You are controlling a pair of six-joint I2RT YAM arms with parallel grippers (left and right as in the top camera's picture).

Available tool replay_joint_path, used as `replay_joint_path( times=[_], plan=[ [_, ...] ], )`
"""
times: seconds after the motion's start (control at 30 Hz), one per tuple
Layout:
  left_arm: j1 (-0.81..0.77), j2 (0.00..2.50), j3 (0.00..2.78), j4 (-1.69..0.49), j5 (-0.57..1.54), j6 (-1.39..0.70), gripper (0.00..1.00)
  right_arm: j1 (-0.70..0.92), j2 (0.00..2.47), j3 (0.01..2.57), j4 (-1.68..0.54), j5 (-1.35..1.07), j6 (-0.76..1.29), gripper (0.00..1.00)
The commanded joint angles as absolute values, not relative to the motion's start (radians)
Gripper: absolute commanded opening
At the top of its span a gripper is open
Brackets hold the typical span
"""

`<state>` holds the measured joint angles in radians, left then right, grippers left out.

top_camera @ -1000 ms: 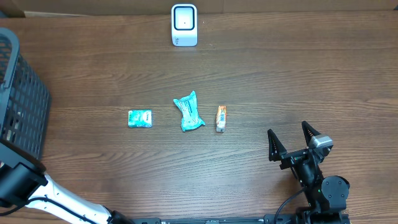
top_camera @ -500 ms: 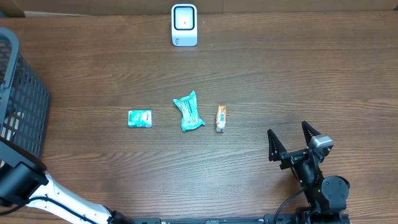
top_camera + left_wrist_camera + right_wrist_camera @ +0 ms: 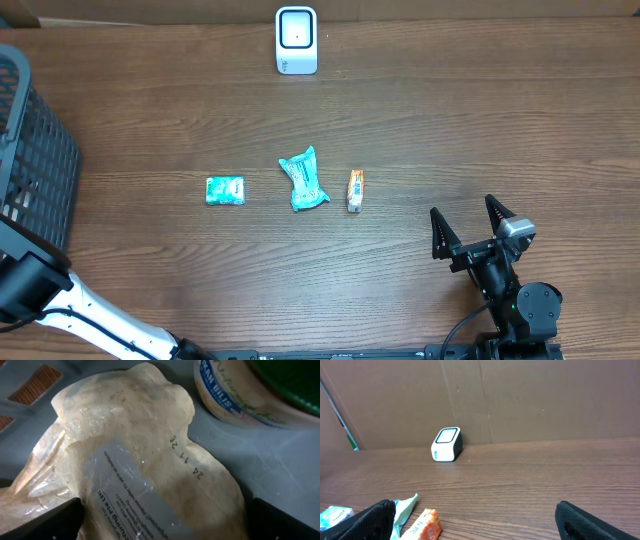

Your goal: Scan the item barcode

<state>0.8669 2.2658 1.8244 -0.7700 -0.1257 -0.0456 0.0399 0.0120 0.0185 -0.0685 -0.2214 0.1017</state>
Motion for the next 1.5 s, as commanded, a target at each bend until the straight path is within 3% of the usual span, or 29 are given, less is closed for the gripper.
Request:
replay_joint_path(
  times=[0.0,0.1,0.73,1.47],
  plan=[
    [0.863,2.333,1.803,-0.791,-0.134,-0.023,0.75,0.038,0.004,0.008,-0.063,-0.218,0.104,1.00],
    [0.863,2.333,1.803,-0.797,-0.133,-0.023,0.55,0.038,0.004,0.008,-0.063,-0.218,0.104,1.00],
    [0.863,2.172,1.817,-0.826,-0.029,-0.058,0.43,0.038,0.004,0.008,-0.063,-0.218,0.104,1.00],
    [0.863,1.732,1.817,-0.831,0.134,-0.201,0.15,0.038,0.004,0.008,-0.063,-0.218,0.104,1.00]
  ],
)
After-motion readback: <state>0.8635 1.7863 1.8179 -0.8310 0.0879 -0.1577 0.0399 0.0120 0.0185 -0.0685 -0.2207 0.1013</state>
